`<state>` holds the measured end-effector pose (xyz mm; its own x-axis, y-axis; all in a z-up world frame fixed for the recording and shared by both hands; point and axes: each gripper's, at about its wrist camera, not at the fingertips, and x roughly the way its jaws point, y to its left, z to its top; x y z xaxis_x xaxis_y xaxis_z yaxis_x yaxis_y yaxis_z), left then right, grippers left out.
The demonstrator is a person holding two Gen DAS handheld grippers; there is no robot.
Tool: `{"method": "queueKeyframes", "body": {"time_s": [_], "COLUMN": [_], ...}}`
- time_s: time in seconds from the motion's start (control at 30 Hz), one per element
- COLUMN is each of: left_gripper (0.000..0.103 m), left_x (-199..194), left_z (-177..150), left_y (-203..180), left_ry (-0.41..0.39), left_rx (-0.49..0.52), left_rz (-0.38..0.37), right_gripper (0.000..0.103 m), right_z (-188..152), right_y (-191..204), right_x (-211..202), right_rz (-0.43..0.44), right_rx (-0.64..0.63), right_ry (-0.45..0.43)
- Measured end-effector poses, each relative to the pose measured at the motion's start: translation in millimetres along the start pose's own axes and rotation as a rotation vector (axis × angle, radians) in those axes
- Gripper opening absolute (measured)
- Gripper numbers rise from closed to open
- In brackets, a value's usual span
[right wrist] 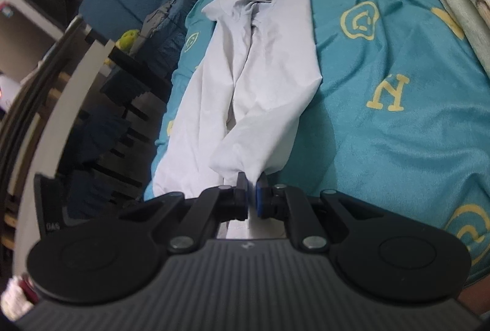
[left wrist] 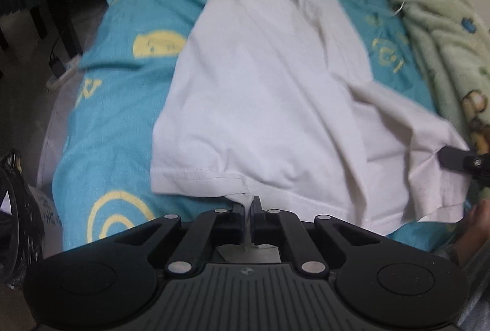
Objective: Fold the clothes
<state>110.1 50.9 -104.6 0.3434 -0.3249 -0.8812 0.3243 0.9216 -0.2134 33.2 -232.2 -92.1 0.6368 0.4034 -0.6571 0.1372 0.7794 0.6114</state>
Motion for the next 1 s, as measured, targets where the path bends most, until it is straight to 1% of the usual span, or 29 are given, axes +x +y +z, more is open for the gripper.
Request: {"method": "queueKeyframes", "body": {"time_s": [0.07,0.13,0.23,0.37,0.43,0.57,0.67,0.73,0.8,0.9,1.0], "left_gripper": [0.003,0.003,0.002,0.002,0.002,0.002,0.003,0.003,0.003,0.003,0.003], "left_x": [-27.5,-57.6,-102.3,-153.2,-181.3,-229.1,-243.6,-248.1,-248.8,-244.5,-234.8], "left_z": [-1.1,-2.9,-5.9,-16.9,-30.0,-73.9,-108.3,-124.4,-133.4,-128.1,-102.9], "left_y": [0.3,0.7,1.3,1.4,-4.1,-19.8,-31.6,-36.7,-39.3,-42.3,-42.9], "left_ry": [-0.07,-0.135,-0.23,-0.323,-0.363,-0.423,-0.442,-0.451,-0.46,-0.471,-0.495], "left_rx": [-0.037,-0.077,-0.136,-0.195,-0.195,-0.164,-0.137,-0.13,-0.123,-0.127,-0.12], "left_rz": [-0.049,-0.109,-0.197,-0.297,-0.335,-0.394,-0.423,-0.439,-0.438,-0.433,-0.412], "right_gripper": [0.008,0.008,0.008,0.008,0.008,0.008,0.008,0.008,0.008,0.008,0.008], "right_z": [2.7,5.3,7.4,2.3,-2.1,-25.7,-50.9,-66.1,-74.8,-70.5,-46.9], "right_y": [-1.3,4.4,22.2,40.7,47.3,44.7,38.5,36.1,32.8,28.5,28.8], "right_x": [-8.0,-21.7,-51.3,-95.2,-117.7,-161.8,-188.3,-199.9,-204.6,-201.2,-189.1], "right_rz": [0.014,0.02,0.02,0.011,0.002,0.005,0.018,0.014,0.01,0.01,0.001], "right_rx": [0.029,0.021,-0.02,-0.056,-0.077,-0.099,-0.101,-0.114,-0.116,-0.098,-0.099], "right_ry": [-0.017,-0.044,-0.113,-0.204,-0.242,-0.283,-0.295,-0.303,-0.3,-0.297,-0.309]}}
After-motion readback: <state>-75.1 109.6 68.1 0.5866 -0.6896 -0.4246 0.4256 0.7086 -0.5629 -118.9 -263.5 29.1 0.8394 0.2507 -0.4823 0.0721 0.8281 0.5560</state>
